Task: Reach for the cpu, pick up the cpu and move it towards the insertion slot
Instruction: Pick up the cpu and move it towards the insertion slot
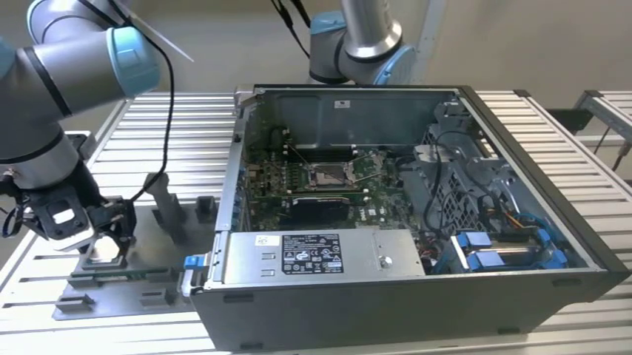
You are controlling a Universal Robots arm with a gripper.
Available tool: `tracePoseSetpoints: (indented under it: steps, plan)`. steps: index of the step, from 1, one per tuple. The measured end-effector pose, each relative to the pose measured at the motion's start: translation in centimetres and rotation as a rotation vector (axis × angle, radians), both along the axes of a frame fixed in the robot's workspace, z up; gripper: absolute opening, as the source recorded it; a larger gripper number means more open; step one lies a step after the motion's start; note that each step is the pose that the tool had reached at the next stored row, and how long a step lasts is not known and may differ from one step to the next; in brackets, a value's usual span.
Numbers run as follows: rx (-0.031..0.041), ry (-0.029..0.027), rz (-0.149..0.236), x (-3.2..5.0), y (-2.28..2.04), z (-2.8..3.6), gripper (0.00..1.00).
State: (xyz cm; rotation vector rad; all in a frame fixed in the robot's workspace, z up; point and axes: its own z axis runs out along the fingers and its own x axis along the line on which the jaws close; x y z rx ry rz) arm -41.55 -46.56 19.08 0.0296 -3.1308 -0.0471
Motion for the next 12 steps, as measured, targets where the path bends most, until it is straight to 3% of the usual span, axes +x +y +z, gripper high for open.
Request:
tracePoseSetpoints:
  steps: [6, 12]
  plan:
    - [-0.0007, 0.0, 0.0, -0.03, 0.0, -0.43, 1.0]
    - [-0.0007, 0.0, 0.0, -0.04, 0.0, -0.47, 1.0]
